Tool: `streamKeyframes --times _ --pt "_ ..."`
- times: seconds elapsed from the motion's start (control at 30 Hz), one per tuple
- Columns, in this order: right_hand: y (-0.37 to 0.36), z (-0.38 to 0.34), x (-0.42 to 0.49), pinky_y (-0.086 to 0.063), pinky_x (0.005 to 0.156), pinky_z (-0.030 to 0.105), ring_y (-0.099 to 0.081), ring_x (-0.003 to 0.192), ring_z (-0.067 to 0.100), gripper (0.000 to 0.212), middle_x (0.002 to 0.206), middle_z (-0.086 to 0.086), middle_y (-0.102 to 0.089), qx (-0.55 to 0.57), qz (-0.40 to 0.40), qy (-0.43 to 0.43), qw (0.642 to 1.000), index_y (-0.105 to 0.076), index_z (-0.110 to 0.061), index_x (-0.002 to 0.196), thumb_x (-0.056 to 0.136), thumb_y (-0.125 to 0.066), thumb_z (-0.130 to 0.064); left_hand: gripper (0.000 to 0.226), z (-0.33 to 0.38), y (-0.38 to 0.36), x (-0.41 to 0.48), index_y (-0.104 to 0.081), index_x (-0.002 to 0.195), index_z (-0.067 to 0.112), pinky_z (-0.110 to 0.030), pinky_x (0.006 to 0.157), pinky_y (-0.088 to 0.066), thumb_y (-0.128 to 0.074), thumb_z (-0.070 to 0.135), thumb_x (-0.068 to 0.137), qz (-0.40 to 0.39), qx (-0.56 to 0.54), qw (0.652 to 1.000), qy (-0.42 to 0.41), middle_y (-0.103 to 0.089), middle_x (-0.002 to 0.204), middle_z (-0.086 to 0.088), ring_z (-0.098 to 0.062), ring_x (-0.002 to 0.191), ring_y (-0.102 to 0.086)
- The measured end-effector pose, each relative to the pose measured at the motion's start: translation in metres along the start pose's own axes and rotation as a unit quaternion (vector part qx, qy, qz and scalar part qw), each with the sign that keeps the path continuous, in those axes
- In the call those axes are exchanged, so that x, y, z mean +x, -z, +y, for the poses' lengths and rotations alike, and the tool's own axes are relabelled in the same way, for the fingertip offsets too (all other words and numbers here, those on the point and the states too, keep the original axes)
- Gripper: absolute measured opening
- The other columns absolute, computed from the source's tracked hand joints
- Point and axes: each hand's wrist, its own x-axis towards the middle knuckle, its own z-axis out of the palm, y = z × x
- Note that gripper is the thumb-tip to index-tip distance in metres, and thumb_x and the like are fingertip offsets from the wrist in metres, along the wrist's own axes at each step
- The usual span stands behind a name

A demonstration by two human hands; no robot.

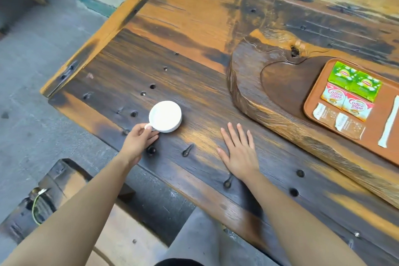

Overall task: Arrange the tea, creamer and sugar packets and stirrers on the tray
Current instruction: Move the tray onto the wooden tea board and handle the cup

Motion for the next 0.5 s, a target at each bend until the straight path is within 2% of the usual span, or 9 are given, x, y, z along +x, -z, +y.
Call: streamKeyframes --times 0.2,0.3,0.43,0.5 --pt "0.005 0.027 -0.015 -0.007 0.118 0.044 -0.016 0.145 0.019 0.057 0.157 -0.004 -0.021 0.002 0.010 0.037 0.999 -0.020 -0.028 0.147 0.095 -0.030 -0.049 0.010 0.002 0.000 0.002 -0.055 0.086 0.009 -0.036 0.100 -0.045 -0.049 0.010 0.093 -0.051 -0.010 0.999 0.000 -0.065 0.099 -0.012 -0.024 0.104 -0.061" --pt "0.007 0.044 -0.025 -0.007 0.119 0.042 -0.011 0.145 0.014 0.055 0.157 -0.007 -0.020 0.000 0.003 0.047 0.999 -0.019 -0.029 0.147 0.096 -0.030 -0.048 0.011 0.008 -0.015 0.000 -0.057 0.085 0.008 -0.033 0.097 -0.049 -0.049 0.004 0.092 -0.068 0.001 0.998 -0.007 -0.066 0.094 -0.011 -0.022 0.098 -0.063" --pt "0.010 0.061 -0.041 -0.001 0.118 0.038 -0.008 0.145 0.011 0.054 0.156 -0.009 -0.020 0.013 0.005 0.030 0.999 -0.020 -0.030 0.147 0.097 -0.029 -0.048 0.010 0.021 -0.044 -0.003 -0.059 0.086 0.006 -0.031 0.090 -0.053 -0.050 0.004 0.091 -0.119 0.015 0.992 -0.025 -0.066 0.094 -0.016 -0.016 0.085 -0.069" --pt "0.010 0.067 -0.053 -0.002 0.117 0.038 -0.010 0.144 0.011 0.054 0.155 -0.009 -0.022 0.011 0.012 0.010 1.000 -0.022 -0.030 0.147 0.096 -0.027 -0.049 0.011 0.031 -0.063 -0.004 -0.059 0.085 0.006 -0.029 0.088 -0.054 -0.050 0.004 0.091 -0.154 0.014 0.987 -0.039 -0.066 0.093 -0.016 -0.014 0.082 -0.070"
